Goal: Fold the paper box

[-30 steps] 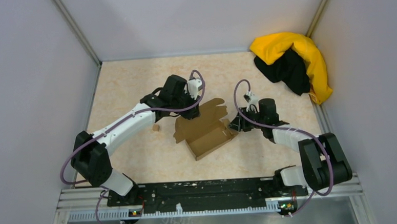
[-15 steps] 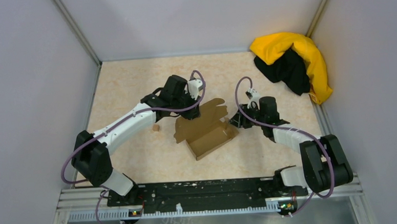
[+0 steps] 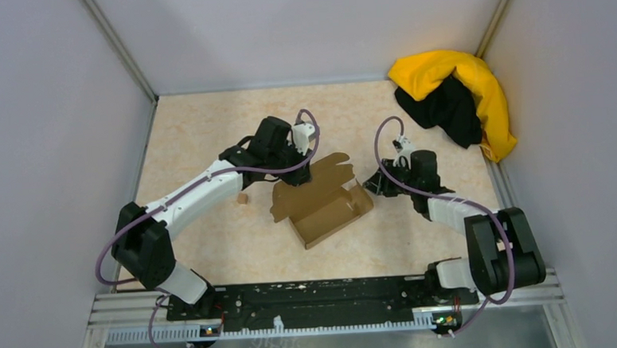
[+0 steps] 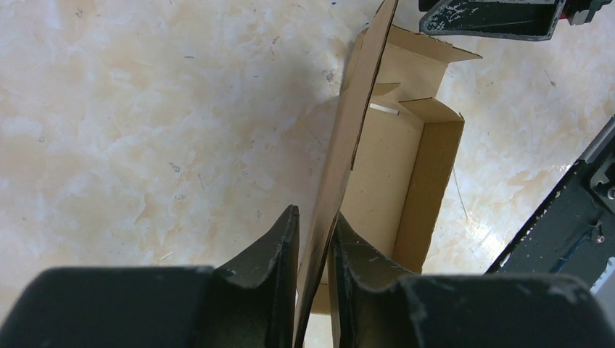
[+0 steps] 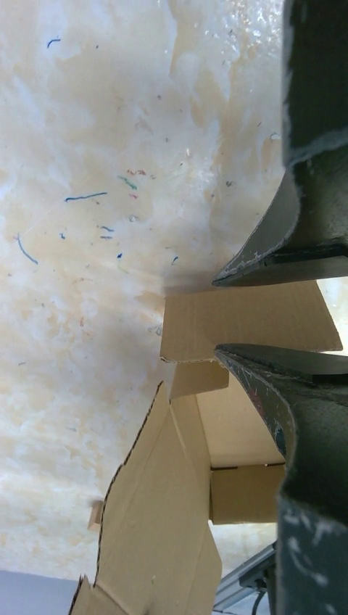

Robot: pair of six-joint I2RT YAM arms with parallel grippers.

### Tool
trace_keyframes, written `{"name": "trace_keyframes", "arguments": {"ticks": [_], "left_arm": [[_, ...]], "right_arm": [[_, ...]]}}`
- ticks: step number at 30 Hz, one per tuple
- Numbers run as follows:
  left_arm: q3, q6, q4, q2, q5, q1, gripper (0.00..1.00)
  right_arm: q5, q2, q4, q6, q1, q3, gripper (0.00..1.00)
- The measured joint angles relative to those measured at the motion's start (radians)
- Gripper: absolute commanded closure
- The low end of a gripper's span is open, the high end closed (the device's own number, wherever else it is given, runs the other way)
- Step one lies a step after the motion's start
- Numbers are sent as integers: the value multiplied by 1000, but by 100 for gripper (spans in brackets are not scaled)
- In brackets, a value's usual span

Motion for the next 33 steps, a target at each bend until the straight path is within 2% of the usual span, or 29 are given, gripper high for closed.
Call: {"name": "trace_keyframes", "arguments": {"ticks": [7,14,24,33], "left_arm": [[0,0,3,4,1,3,74],[0,0,5,8,3,4,74],[0,3,5,16,8,5,74],[0,3,5,22,12,4,74]], "right_arm": [[31,11,0,6,-21,-18,62],[41,8,-19,14,-38,-40,64],[-73,139,-5,15,-38,-28,66],[-125,153,40,36,-32,-26,64]]}}
